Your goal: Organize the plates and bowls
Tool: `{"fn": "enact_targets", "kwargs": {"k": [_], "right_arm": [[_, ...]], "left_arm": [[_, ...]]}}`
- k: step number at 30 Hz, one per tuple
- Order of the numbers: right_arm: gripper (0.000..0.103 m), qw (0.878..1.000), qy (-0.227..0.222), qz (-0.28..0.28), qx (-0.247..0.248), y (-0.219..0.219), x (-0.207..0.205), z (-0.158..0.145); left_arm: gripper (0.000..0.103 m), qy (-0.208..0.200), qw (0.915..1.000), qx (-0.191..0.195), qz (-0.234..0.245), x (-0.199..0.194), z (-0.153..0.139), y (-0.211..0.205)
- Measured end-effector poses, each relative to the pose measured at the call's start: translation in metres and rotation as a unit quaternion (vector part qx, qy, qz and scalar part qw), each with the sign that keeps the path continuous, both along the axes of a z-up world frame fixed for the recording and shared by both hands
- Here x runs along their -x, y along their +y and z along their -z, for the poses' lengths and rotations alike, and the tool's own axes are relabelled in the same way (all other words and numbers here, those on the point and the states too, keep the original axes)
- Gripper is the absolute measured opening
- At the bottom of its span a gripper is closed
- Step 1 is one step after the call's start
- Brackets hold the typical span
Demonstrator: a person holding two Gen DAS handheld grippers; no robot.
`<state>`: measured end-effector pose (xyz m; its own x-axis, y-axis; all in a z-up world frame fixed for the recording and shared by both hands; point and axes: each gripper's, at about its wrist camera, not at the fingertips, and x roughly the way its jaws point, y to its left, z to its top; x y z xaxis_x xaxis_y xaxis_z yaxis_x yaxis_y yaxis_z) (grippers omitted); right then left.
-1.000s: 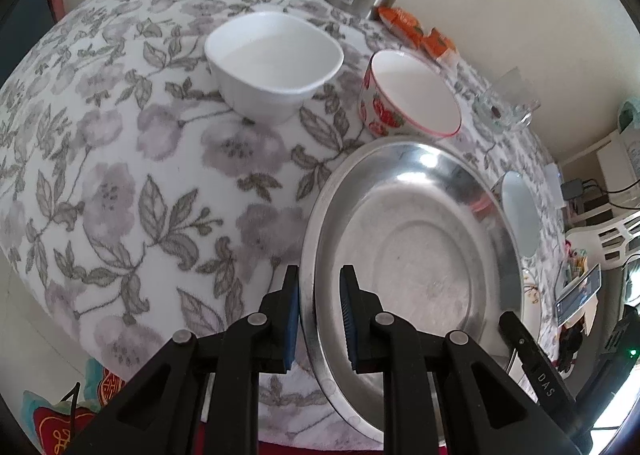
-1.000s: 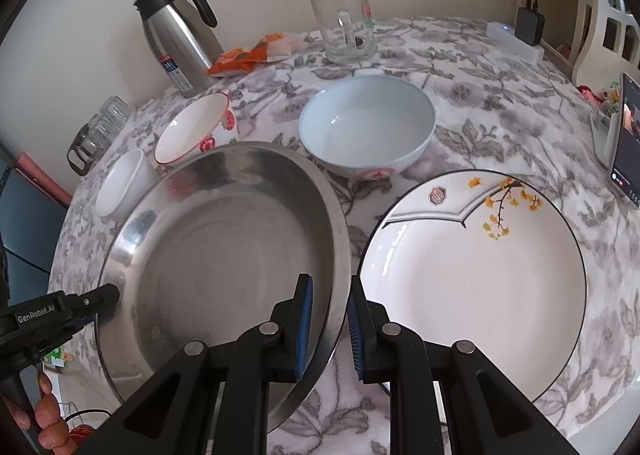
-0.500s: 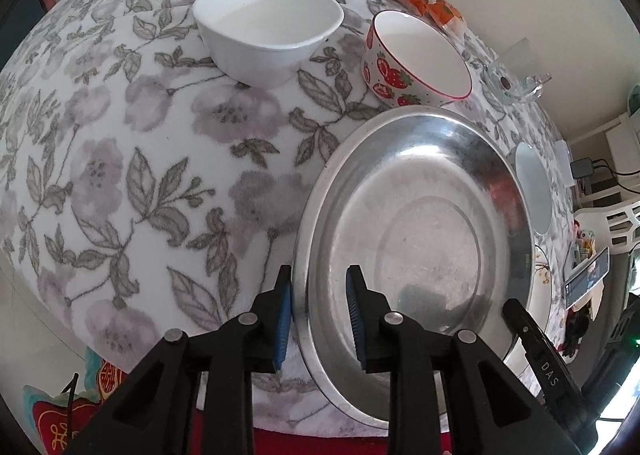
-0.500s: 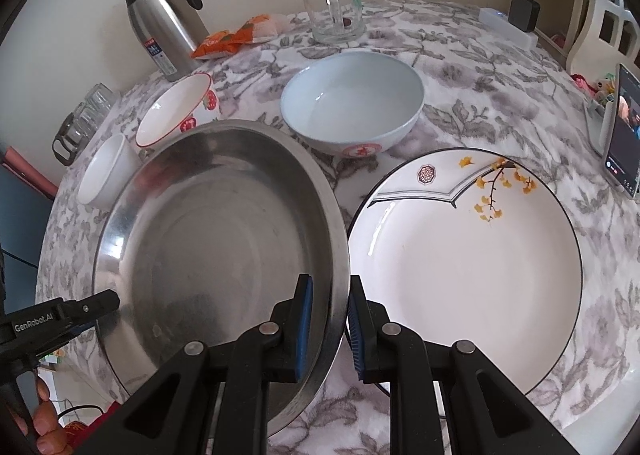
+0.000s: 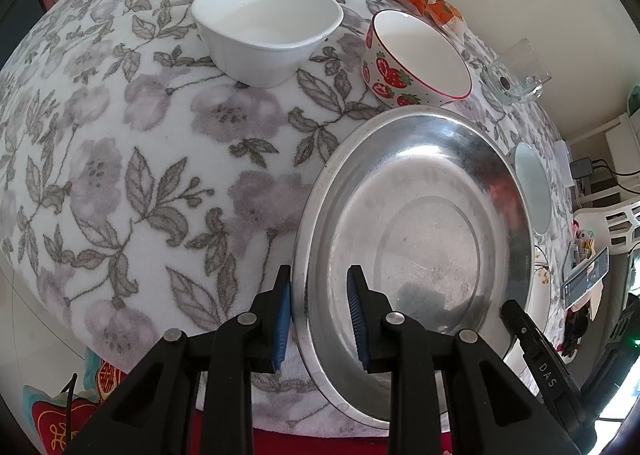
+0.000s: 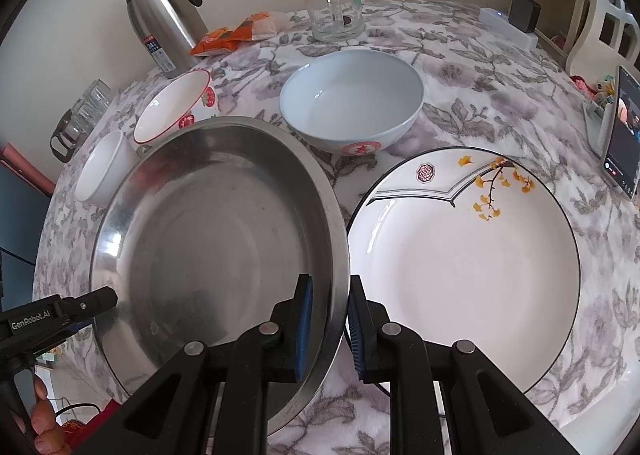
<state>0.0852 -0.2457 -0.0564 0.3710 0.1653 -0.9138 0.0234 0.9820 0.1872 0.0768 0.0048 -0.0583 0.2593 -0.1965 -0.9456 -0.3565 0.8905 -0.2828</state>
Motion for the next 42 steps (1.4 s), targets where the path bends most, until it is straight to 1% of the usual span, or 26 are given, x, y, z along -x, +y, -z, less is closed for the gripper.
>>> {"fn": "enact_targets", "kwargs": {"k": [5,6,8,10,15,17,19,21,23,26,28,31,34,36,37,39,42], "right_arm": [[0.021,1.0,0.001,0.001,-0.003,-0.001,0.0,0.001],[0.024,1.0,0.001,0.001,-0.001,-0.001,0.0,0.001],[0.039,1.0,0.0,0.003,-0.001,-0.001,-0.001,0.001],[0.04,1.0,-0.002,0.001,0.002,0.0,-0.001,0.0],[0.042,1.0,-0.013,0.001,0.002,-0.001,0.0,-0.005],[0.05,1.0,-0.024,0.006,0.004,-0.002,0.001,-0.01],[0.056,0.999,-0.037,0.013,0.008,-0.004,0.001,-0.017],[0.058,0.999,-0.049,0.014,0.012,-0.003,0.002,-0.022],[0.066,0.998,-0.055,0.013,0.012,-0.002,0.001,-0.025],[0.071,0.998,-0.061,0.011,0.014,0.0,0.001,-0.027],[0.075,0.998,-0.063,0.013,0.015,0.0,0.001,-0.027],[0.084,0.998,-0.061,0.018,0.013,-0.003,0.001,-0.026],[0.087,0.998,-0.062,0.02,0.012,-0.004,0.001,-0.026],[0.094,0.998,-0.064,0.019,0.012,-0.003,0.001,-0.026],[0.102,0.998,-0.065,0.019,0.012,-0.003,0.001,-0.026],[0.103,0.997,-0.068,0.019,0.014,-0.003,0.001,-0.027],[0.103,0.997,-0.072,0.023,0.016,-0.005,0.001,-0.028]], "left_arm": [[0.029,-0.001,1.0,0.007,-0.004,0.001,0.0,0.003],[0.029,-0.001,1.0,0.008,-0.004,0.002,0.0,0.003],[0.03,-0.001,1.0,0.007,-0.004,0.002,0.0,0.004],[0.042,-0.005,0.9999,0.007,-0.008,0.003,-0.001,0.004],[0.05,-0.024,0.9995,-0.007,-0.019,0.005,-0.012,0.008],[0.053,-0.031,0.9991,-0.014,-0.025,0.006,-0.017,0.01],[0.06,-0.039,0.9984,-0.025,-0.032,0.007,-0.022,0.013],[0.065,-0.042,0.9976,-0.04,-0.038,0.007,-0.025,0.015],[0.066,-0.044,0.9968,-0.053,-0.04,0.008,-0.027,0.016],[0.069,-0.042,0.9964,-0.062,-0.038,0.007,-0.026,0.015],[0.082,-0.041,0.9961,-0.068,-0.038,0.007,-0.025,0.015],[0.086,-0.047,0.9942,-0.087,-0.043,0.007,-0.027,0.016],[0.09,-0.048,0.993,-0.096,-0.048,0.009,-0.027,0.018],[0.092,-0.049,0.9925,-0.099,-0.053,0.009,-0.027,0.02],[0.092,-0.051,0.9921,-0.1,-0.054,0.01,-0.028,0.02],[0.092,-0.055,0.9912,-0.106,-0.057,0.01,-0.029,0.021],[0.1,-0.058,0.9896,-0.118,-0.059,0.01,-0.029,0.021]]}}
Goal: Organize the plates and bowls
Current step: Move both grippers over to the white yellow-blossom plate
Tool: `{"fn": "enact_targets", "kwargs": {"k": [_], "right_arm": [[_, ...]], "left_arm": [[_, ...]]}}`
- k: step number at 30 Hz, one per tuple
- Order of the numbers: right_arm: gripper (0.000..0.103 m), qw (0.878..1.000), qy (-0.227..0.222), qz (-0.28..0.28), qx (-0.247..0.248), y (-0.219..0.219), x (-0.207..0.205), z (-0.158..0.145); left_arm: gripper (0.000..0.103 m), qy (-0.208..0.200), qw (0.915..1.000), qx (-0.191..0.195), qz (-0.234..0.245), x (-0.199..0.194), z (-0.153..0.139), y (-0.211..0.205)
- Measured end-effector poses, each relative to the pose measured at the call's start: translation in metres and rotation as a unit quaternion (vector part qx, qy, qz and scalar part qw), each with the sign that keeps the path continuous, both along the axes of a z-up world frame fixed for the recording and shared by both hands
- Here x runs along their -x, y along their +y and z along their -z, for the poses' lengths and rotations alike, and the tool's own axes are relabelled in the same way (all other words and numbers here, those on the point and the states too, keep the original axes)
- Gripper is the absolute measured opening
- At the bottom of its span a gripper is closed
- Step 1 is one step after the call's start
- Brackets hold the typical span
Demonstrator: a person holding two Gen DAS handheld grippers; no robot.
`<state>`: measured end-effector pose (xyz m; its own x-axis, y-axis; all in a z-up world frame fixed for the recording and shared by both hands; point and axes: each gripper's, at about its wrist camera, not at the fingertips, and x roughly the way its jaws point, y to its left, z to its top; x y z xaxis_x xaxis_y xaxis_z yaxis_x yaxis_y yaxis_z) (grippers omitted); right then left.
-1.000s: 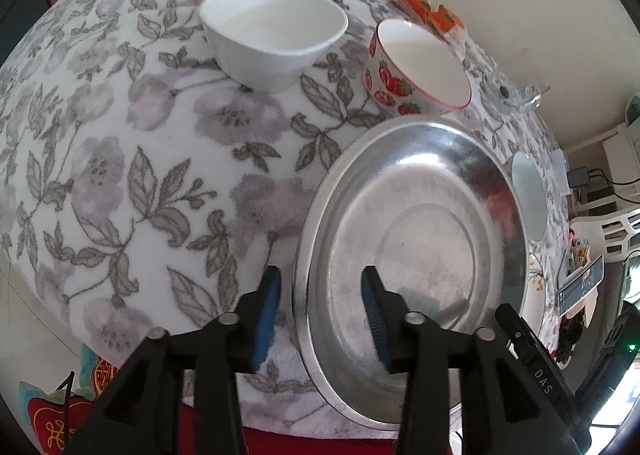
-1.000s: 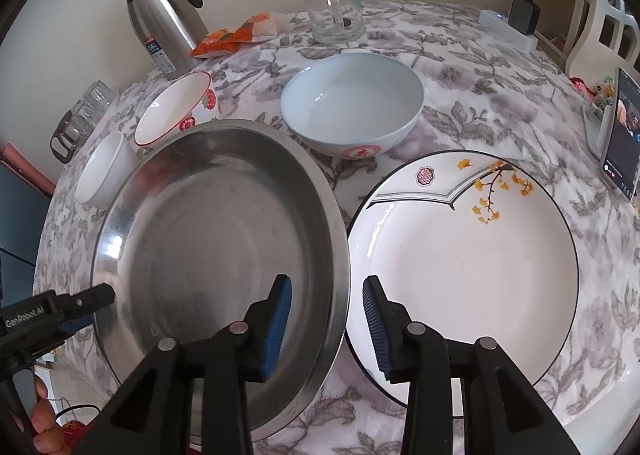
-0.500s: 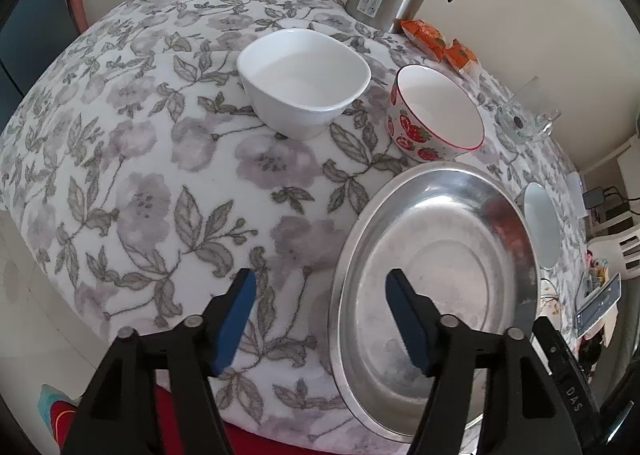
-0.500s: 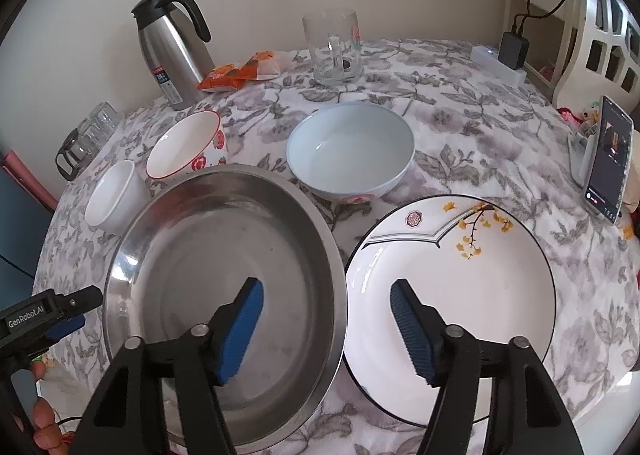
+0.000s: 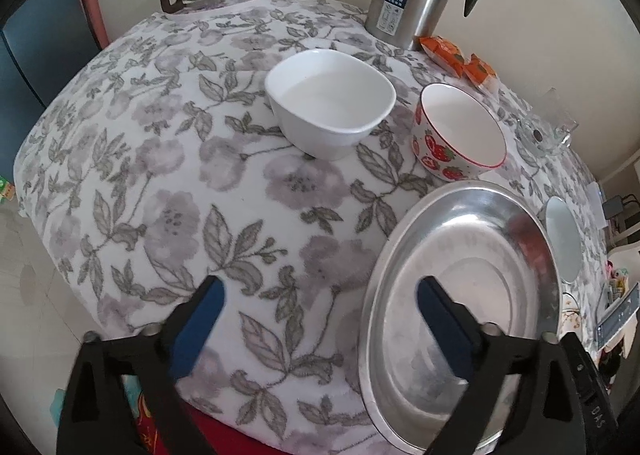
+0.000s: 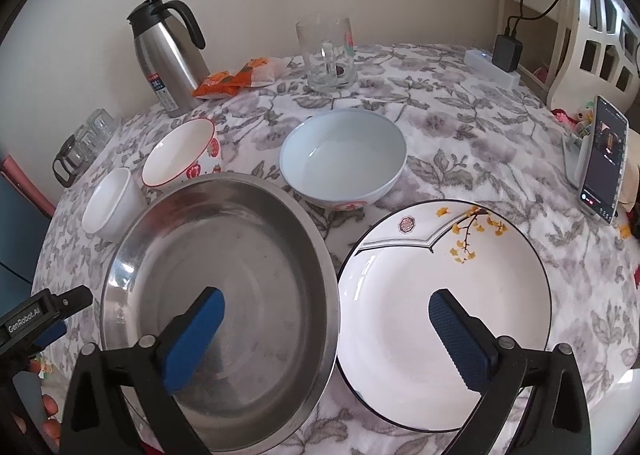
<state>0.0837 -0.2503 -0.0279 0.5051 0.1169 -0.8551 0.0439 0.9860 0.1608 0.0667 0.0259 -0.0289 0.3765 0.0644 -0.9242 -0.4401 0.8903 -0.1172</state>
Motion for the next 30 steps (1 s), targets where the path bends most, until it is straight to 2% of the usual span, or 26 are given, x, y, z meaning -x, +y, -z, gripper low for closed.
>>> {"fn": "enact_targets", "kwargs": {"k": [11,17,24,28,30], "right_arm": [[0.103,1.0,-0.019,0.008,-0.006,-0.005,0.001,-0.004],[0.103,0.999,-0.036,0.03,-0.002,-0.016,0.004,-0.012],[0.103,0.993,-0.031,0.111,-0.002,-0.061,0.01,-0.02],[0.103,0.985,-0.024,0.171,-0.022,-0.1,0.016,-0.019],[0.103,0.979,-0.022,0.2,-0.025,-0.118,0.021,-0.018]], "left_arm": [[0.101,-0.052,0.9974,-0.04,0.031,-0.001,-0.018,-0.016],[0.101,-0.089,0.9934,-0.043,0.058,0.0,-0.031,-0.029],[0.101,-0.128,0.9844,-0.029,0.117,0.003,-0.05,-0.058],[0.101,-0.145,0.9775,0.012,0.152,0.005,-0.059,-0.076],[0.101,-0.145,0.9742,0.02,0.172,0.006,-0.061,-0.09]]}}
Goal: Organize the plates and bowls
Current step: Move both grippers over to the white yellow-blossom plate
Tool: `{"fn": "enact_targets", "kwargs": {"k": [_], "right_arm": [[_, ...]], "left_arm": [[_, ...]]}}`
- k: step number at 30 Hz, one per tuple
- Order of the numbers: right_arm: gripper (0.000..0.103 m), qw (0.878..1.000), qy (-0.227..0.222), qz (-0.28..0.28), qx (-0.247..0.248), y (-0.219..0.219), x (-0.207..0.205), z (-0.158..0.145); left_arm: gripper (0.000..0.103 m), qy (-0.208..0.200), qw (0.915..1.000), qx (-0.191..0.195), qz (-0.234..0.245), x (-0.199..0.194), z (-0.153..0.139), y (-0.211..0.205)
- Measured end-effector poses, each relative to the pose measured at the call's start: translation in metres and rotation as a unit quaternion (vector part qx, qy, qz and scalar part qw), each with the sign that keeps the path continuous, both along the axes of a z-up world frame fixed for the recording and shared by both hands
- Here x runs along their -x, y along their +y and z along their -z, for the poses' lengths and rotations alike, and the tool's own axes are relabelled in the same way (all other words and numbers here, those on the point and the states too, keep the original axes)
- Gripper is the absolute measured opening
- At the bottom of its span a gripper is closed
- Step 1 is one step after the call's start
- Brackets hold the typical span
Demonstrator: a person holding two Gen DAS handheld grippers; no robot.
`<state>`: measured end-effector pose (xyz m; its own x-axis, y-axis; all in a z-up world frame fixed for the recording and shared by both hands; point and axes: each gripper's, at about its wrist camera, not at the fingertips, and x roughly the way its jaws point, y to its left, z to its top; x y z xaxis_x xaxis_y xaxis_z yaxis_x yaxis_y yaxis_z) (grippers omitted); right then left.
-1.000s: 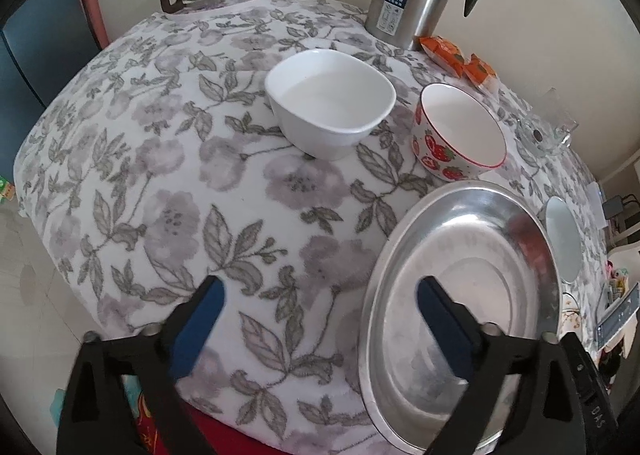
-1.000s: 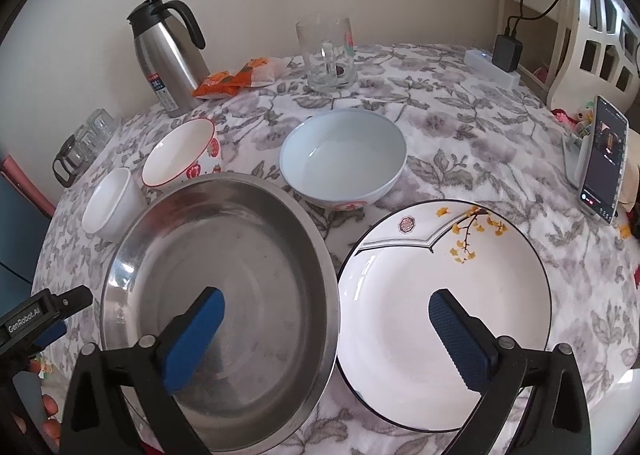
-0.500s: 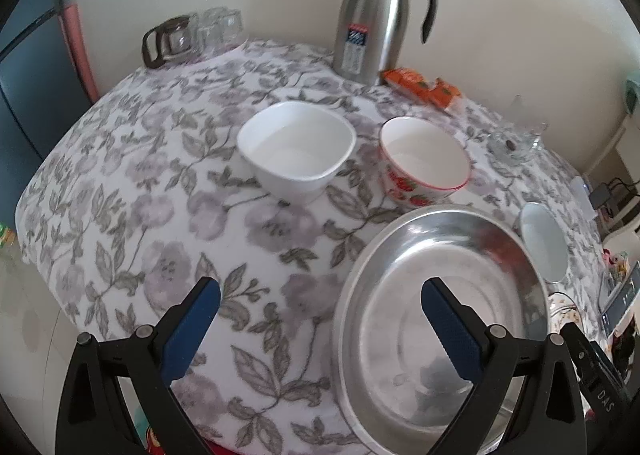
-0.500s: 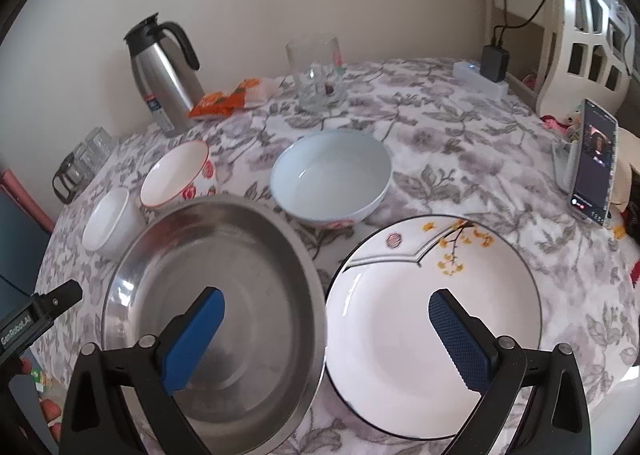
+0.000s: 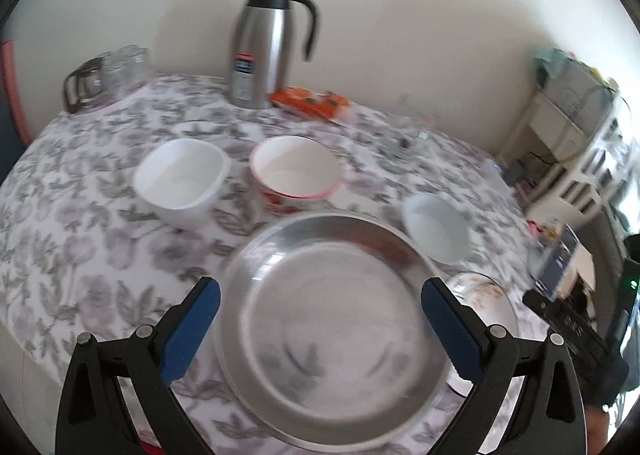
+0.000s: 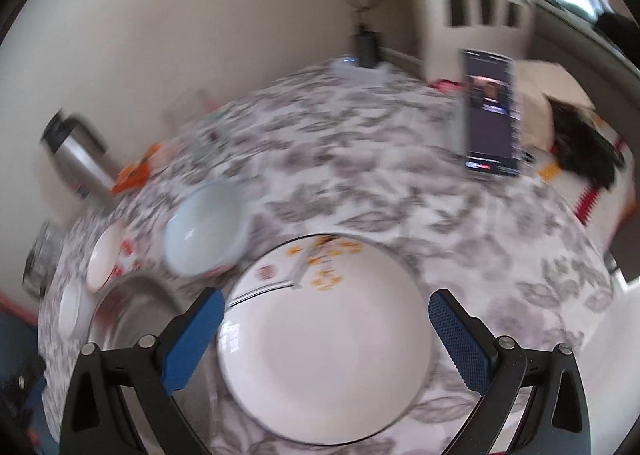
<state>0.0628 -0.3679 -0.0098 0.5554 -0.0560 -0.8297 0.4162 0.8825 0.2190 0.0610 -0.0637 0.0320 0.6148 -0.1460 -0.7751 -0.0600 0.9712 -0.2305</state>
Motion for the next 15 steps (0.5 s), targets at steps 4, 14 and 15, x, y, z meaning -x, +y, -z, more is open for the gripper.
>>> {"fn": "enact_targets", "kwargs": {"k": [4,14,15], "right_arm": [[0.103,0.998,0.006,0.057,-0.016,-0.037,0.01,0.006],[0.103,0.994,0.009,0.098,-0.051,-0.08,0.024,0.018],[0.103,0.994,0.01,0.097,-0.052,-0.082,0.025,0.02]], "left_arm": [[0.1,-0.003,0.9996,0.001,0.028,0.004,-0.004,-0.024],[0.1,0.026,0.9906,0.062,0.119,0.01,0.002,-0.089],[0.1,0.033,0.9882,0.077,0.128,0.011,0.004,-0.096]]}}
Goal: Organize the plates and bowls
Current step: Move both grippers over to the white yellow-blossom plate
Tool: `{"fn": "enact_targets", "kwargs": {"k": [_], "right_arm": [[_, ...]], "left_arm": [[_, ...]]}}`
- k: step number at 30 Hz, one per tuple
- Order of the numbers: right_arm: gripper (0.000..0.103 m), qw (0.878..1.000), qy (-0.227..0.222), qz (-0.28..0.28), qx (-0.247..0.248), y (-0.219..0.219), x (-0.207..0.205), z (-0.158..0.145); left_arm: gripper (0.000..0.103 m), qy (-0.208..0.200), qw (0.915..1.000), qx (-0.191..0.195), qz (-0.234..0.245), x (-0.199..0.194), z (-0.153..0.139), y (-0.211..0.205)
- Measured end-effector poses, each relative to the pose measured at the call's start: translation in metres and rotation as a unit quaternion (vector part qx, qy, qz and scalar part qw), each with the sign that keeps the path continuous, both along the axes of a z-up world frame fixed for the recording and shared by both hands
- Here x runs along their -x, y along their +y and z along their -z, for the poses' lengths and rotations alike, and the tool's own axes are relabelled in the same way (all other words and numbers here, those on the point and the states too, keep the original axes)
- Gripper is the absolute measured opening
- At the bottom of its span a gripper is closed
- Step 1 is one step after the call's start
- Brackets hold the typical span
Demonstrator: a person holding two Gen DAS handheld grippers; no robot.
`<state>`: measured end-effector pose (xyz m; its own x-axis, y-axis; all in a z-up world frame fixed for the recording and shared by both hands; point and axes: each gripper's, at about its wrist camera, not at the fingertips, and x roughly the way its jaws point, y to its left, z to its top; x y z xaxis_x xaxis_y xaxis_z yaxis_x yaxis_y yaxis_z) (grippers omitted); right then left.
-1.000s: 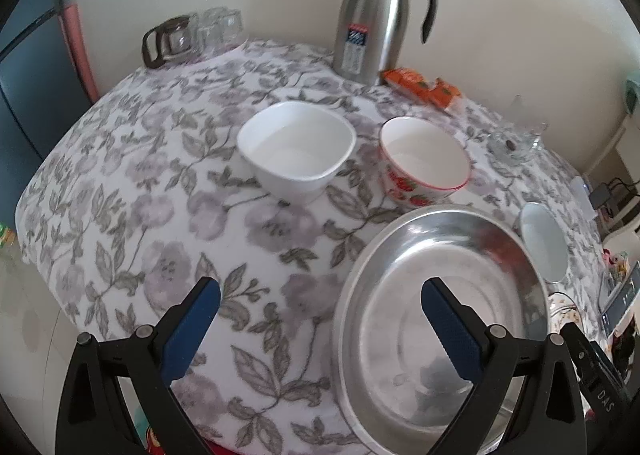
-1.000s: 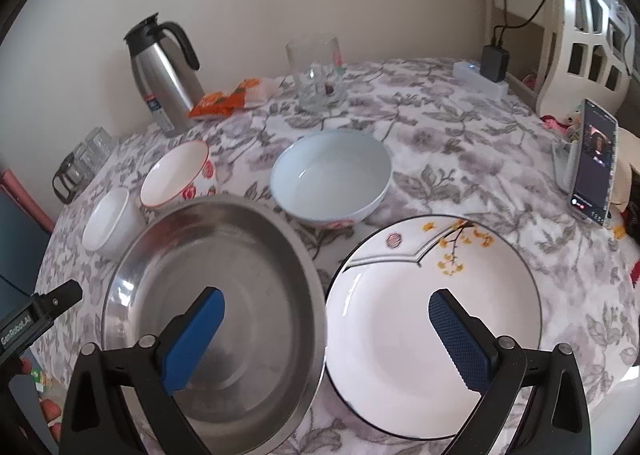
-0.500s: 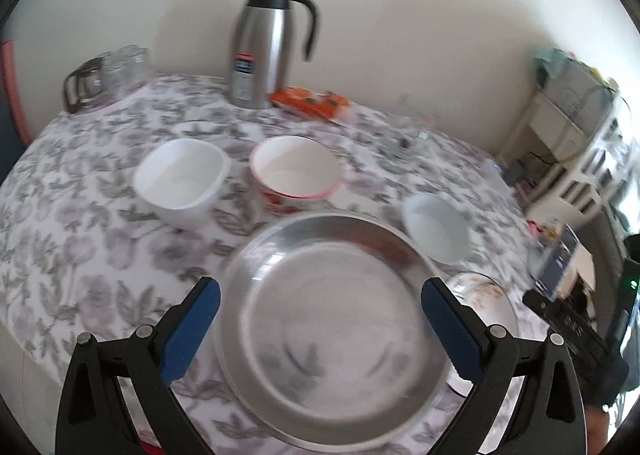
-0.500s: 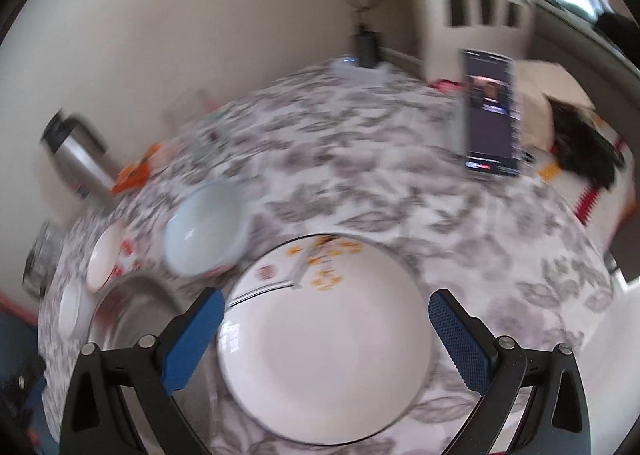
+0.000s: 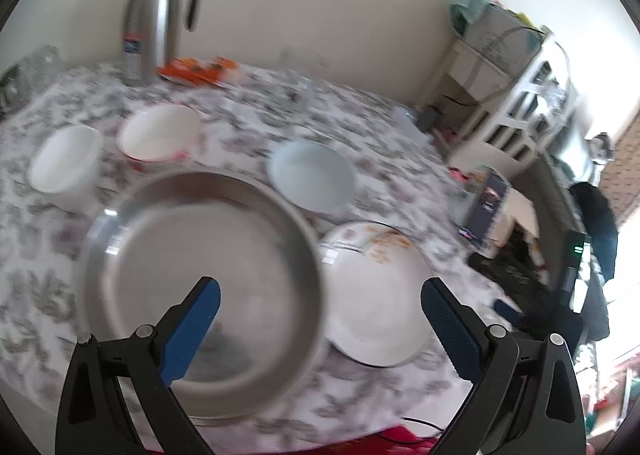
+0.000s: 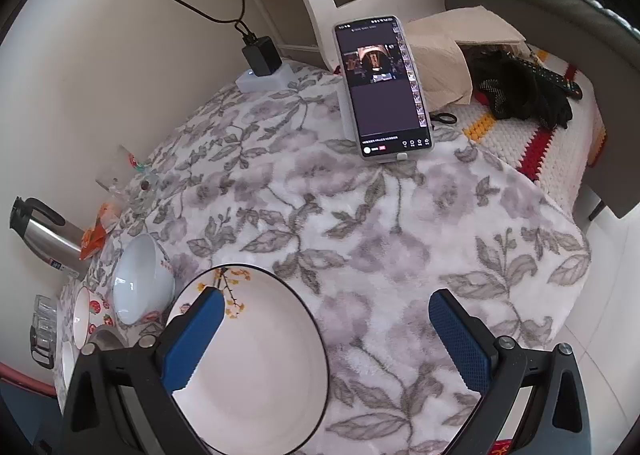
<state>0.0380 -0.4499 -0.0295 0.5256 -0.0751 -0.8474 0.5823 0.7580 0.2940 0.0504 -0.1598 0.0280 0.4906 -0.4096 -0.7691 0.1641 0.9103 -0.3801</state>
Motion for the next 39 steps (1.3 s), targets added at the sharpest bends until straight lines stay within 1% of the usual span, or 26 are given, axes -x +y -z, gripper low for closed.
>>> {"fn": "enact_targets", "kwargs": {"k": [2,6,8,9,13,16,18,21,23,25,27,28,29,31,33,34,35,37,39], "right_arm": [[0.103,1.0,0.0,-0.003,-0.005,-0.002,0.0,0.002],[0.103,1.0,-0.002,-0.011,-0.021,-0.007,0.0,0.006],[0.103,1.0,-0.001,-0.016,-0.023,-0.008,0.0,0.008],[0.103,1.0,-0.001,-0.019,-0.025,-0.008,0.0,0.009],[0.102,0.999,0.003,-0.028,-0.032,-0.009,-0.001,0.014],[0.101,0.999,0.006,-0.036,-0.037,-0.01,-0.002,0.017],[0.101,0.998,0.007,-0.041,-0.039,-0.011,-0.002,0.019],[0.1,0.998,0.012,-0.044,-0.045,-0.011,-0.003,0.023],[0.096,0.998,0.018,-0.043,-0.051,-0.011,-0.004,0.026],[0.095,0.997,0.025,-0.046,-0.058,-0.009,-0.006,0.029],[0.09,0.996,0.032,-0.053,-0.063,-0.006,-0.007,0.032],[0.085,0.996,0.037,-0.054,-0.064,-0.004,-0.008,0.033],[0.084,0.995,0.045,-0.056,-0.066,-0.003,-0.009,0.035],[0.083,0.994,0.051,-0.058,-0.072,-0.001,-0.009,0.038],[0.08,0.994,0.055,-0.059,-0.079,0.0,-0.01,0.04],[0.078,0.993,0.059,-0.059,-0.081,0.001,-0.01,0.042],[0.076,0.993,0.063,-0.06,-0.083,0.002,-0.011,0.044],[0.074,0.992,0.065,-0.061,-0.089,0.003,-0.011,0.046],[0.072,0.991,0.067,-0.062,-0.095,0.004,-0.01,0.048]], "left_arm": [[0.1,0.019,0.9996,0.015,0.015,0.001,0.006,-0.012],[0.1,0.044,0.998,0.026,0.037,0.007,0.015,-0.034],[0.1,0.058,0.9965,0.038,0.047,0.011,0.02,-0.044],[0.1,0.064,0.9959,0.039,0.051,0.013,0.023,-0.05],[0.099,0.075,0.9952,0.022,0.058,0.019,0.032,-0.069],[0.097,0.093,0.9942,0.022,0.05,0.02,0.04,-0.072],[0.094,0.102,0.9936,0.02,0.042,0.019,0.044,-0.072],[0.093,0.103,0.9937,0.02,0.039,0.01,0.039,-0.071],[0.093,0.101,0.9939,0.017,0.039,0.0,0.033,-0.07],[0.093,0.098,0.9944,0.006,0.04,-0.013,0.028,-0.07],[0.093,0.092,0.995,-0.014,0.035,-0.032,0.025,-0.068],[0.093,0.094,0.9948,-0.022,0.034,-0.04,0.025,-0.068],[0.092,0.098,0.9943,-0.026,0.034,-0.047,0.026,-0.068],[0.08,0.108,0.9926,-0.034,0.043,-0.06,0.028,-0.071],[0.08,0.11,0.9907,-0.052,0.061,-0.069,0.031,-0.079],[0.078,0.107,0.9895,-0.069,0.068,-0.075,0.033,-0.083],[0.076,0.108,0.9885,-0.077,0.072,-0.08,0.036,-0.086],[0.065,0.12,0.9863,-0.078,0.083,-0.09,0.043,-0.088],[0.063,0.127,0.984,-0.085,0.091,-0.097,0.048,-0.091]]}}
